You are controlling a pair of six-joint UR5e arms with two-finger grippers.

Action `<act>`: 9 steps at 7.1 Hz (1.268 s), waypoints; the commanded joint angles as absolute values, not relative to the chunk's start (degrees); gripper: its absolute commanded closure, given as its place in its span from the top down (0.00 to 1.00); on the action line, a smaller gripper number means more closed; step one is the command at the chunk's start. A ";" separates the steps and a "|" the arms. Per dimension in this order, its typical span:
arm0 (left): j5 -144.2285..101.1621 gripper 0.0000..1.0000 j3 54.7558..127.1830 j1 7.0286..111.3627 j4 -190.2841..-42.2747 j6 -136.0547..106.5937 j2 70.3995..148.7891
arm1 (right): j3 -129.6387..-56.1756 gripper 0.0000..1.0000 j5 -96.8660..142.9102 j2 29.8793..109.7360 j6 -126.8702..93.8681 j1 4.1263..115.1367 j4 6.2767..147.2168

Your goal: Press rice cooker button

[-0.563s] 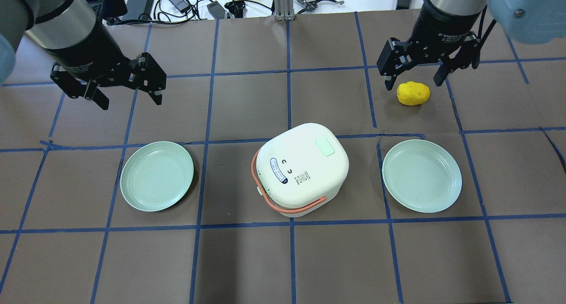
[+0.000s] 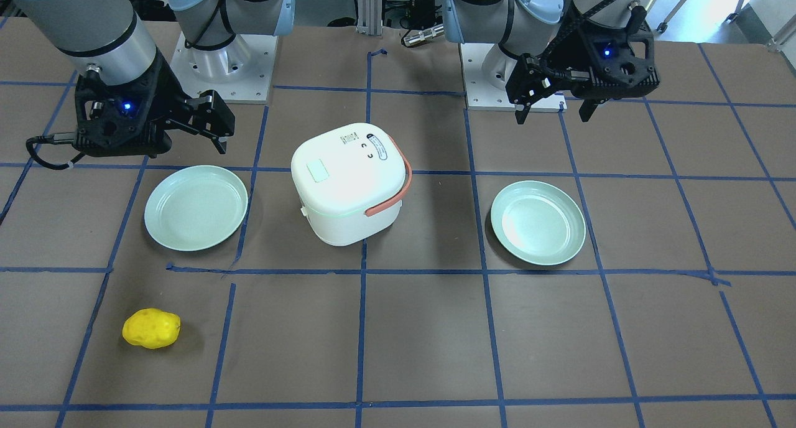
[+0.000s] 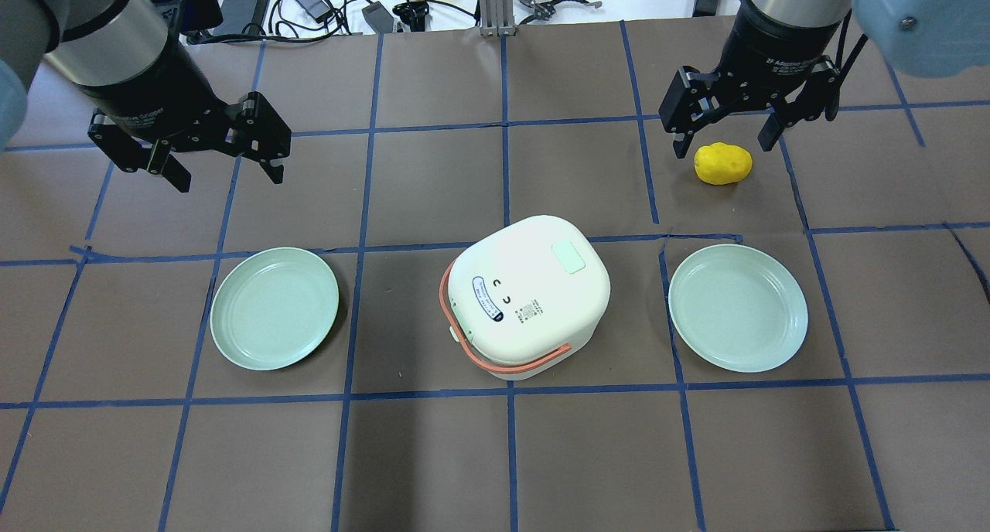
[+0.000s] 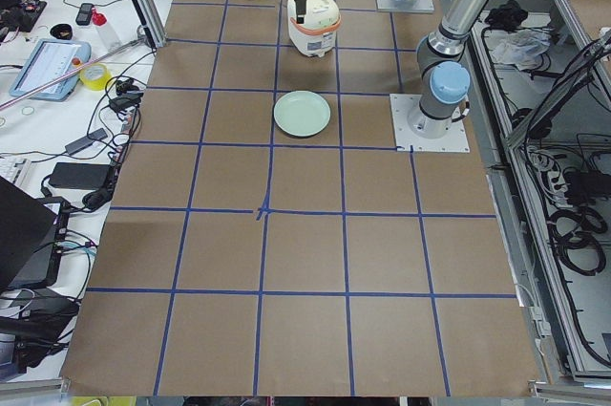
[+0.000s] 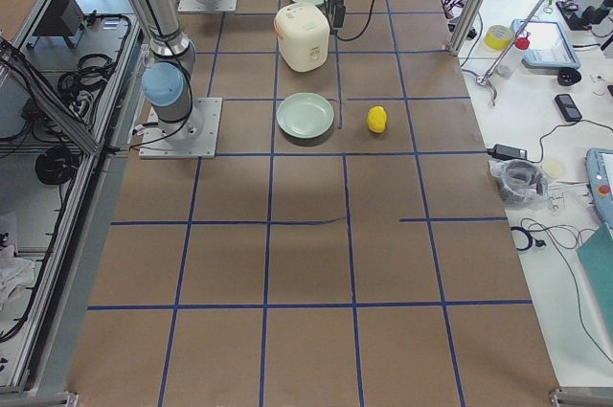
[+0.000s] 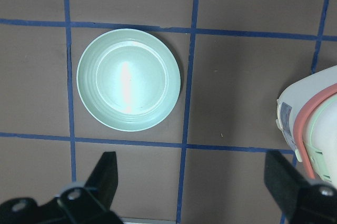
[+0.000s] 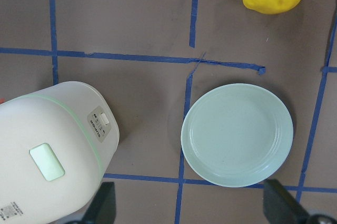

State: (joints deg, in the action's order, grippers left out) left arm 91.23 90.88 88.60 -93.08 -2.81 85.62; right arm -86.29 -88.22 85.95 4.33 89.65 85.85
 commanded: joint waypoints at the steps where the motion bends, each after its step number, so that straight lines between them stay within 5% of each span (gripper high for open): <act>1: 91.23 1.00 90.88 88.59 -93.08 -2.81 85.61 | -86.22 1.00 -88.15 85.78 4.66 89.65 86.13; 9: 91.23 1.00 90.88 88.59 -93.08 -2.81 85.61 | -85.96 1.00 -87.98 86.57 4.13 89.91 86.13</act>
